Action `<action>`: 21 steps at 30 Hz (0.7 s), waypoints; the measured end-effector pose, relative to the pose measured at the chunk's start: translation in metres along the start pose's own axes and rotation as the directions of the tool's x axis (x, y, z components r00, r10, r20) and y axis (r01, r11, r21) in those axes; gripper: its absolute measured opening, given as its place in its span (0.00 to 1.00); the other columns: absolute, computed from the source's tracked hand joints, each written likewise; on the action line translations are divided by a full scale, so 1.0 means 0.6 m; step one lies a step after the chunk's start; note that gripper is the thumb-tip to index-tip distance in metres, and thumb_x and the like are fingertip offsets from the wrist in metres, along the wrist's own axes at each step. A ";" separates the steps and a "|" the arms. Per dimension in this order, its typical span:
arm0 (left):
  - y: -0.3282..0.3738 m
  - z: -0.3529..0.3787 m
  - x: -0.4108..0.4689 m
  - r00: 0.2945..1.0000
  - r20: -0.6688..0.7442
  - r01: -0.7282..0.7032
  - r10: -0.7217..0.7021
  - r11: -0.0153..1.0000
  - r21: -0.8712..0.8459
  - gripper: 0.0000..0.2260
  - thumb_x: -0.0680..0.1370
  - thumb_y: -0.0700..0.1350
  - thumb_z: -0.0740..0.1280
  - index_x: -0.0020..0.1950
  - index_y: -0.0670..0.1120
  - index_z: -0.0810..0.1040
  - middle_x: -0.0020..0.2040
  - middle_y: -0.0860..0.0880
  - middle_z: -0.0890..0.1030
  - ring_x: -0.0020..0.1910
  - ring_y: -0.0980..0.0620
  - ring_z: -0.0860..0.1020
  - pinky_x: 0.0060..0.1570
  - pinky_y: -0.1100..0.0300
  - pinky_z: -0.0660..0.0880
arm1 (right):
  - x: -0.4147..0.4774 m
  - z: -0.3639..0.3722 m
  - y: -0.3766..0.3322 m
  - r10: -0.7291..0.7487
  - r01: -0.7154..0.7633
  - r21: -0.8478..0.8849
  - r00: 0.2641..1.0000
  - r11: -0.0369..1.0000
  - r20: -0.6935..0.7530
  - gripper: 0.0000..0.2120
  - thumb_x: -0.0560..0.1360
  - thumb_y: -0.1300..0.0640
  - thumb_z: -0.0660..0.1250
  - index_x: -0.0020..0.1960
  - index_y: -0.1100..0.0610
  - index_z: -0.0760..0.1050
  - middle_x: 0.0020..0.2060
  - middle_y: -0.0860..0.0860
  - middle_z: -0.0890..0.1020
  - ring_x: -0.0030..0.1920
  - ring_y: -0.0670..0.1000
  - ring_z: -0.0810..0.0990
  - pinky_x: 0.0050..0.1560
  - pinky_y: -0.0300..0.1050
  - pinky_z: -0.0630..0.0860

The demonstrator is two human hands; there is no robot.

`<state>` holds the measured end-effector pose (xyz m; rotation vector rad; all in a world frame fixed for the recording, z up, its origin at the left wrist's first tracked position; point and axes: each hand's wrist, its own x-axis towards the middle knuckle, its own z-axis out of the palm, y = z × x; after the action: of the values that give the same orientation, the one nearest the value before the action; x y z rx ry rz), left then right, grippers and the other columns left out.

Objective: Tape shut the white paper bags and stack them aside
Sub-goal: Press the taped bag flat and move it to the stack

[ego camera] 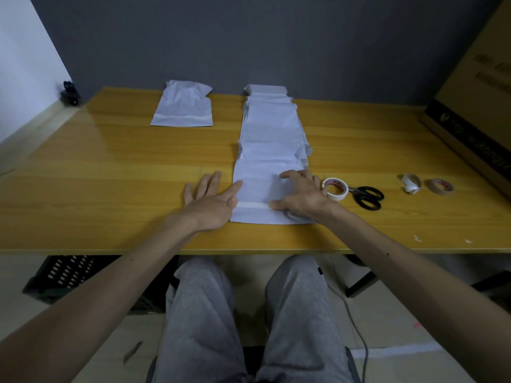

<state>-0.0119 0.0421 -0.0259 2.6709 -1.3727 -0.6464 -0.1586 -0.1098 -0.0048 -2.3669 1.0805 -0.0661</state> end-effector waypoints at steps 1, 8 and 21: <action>0.000 0.000 0.000 1.000 -0.001 0.002 -0.002 1.000 0.003 0.21 0.84 0.54 0.42 0.76 0.66 0.42 0.77 0.52 0.33 0.75 0.52 0.31 0.71 0.43 0.32 | 0.000 -0.001 0.004 -0.002 0.002 0.002 1.000 1.000 -0.002 0.35 0.67 0.46 0.75 0.70 0.46 0.64 0.69 0.51 0.60 0.70 0.56 0.57 0.69 0.53 0.59; 0.002 0.000 0.001 1.000 0.004 0.004 -0.005 1.000 0.030 0.21 0.84 0.55 0.41 0.76 0.67 0.41 0.77 0.52 0.32 0.75 0.51 0.31 0.72 0.43 0.33 | 0.000 0.003 0.018 -0.015 0.015 -0.004 0.999 1.000 -0.042 0.34 0.66 0.44 0.75 0.68 0.46 0.66 0.68 0.49 0.62 0.69 0.54 0.59 0.67 0.54 0.59; -0.037 -0.031 -0.035 0.998 0.019 0.054 -0.058 0.985 0.163 0.21 0.84 0.56 0.45 0.77 0.63 0.47 0.78 0.47 0.35 0.76 0.49 0.32 0.73 0.42 0.36 | 0.005 0.033 -0.028 -0.117 0.117 -0.016 0.993 0.993 -0.004 0.34 0.67 0.40 0.73 0.69 0.47 0.65 0.66 0.48 0.62 0.68 0.52 0.57 0.57 0.46 0.55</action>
<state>0.0015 0.0693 -0.0076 2.8469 -1.4189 -0.5967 -0.1399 -0.0936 -0.0141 -2.4434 0.9470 -0.1055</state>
